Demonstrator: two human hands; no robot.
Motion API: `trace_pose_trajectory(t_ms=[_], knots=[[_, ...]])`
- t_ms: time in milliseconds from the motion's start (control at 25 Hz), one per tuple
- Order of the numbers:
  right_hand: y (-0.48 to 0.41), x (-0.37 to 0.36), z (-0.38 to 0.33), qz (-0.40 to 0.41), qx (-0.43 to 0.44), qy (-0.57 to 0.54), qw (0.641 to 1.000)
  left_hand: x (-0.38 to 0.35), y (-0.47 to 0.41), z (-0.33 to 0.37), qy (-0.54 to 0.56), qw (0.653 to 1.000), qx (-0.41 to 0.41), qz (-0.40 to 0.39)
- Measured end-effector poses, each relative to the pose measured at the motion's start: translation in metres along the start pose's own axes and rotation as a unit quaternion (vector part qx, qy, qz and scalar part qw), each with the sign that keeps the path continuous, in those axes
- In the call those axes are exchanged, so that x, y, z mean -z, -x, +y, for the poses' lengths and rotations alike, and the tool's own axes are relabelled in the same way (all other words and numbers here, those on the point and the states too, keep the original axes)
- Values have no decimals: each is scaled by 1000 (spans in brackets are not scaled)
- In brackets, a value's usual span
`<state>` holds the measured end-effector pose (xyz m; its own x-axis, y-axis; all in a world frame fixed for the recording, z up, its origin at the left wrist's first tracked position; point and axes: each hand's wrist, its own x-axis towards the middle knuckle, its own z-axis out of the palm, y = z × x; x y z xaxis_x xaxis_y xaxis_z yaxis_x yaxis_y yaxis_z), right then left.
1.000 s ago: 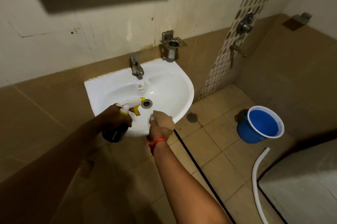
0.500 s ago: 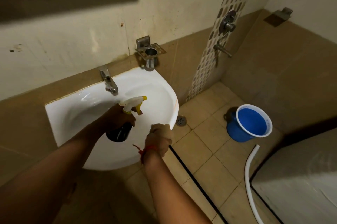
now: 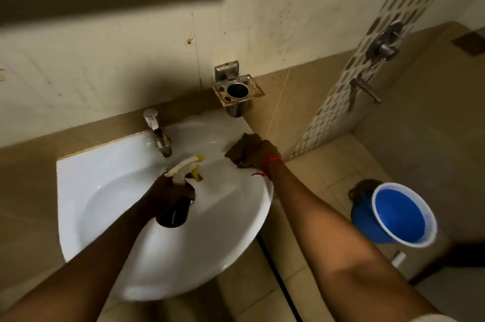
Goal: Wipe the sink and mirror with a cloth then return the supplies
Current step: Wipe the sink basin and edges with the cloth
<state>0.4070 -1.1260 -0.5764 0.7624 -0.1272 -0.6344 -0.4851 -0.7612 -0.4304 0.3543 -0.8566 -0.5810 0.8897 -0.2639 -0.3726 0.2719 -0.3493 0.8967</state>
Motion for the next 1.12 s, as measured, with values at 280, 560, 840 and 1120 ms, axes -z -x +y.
trace_pose_trajectory(t_ms=[280, 560, 840, 1120], knots=[[-32, 11, -2, 43, 112, -105, 987, -11, 14, -10, 7, 999, 7, 31], [91, -77, 57, 5, -67, -417, 906, -9, 72, 30, -28, 999, -29, 37], [149, -256, 35, 87, -109, -576, 805, 3, 143, 55, -95, 992, -52, 57], [219, -150, 28, 331, 219, 28, 917, 28, 176, 47, -92, 991, -36, 88]])
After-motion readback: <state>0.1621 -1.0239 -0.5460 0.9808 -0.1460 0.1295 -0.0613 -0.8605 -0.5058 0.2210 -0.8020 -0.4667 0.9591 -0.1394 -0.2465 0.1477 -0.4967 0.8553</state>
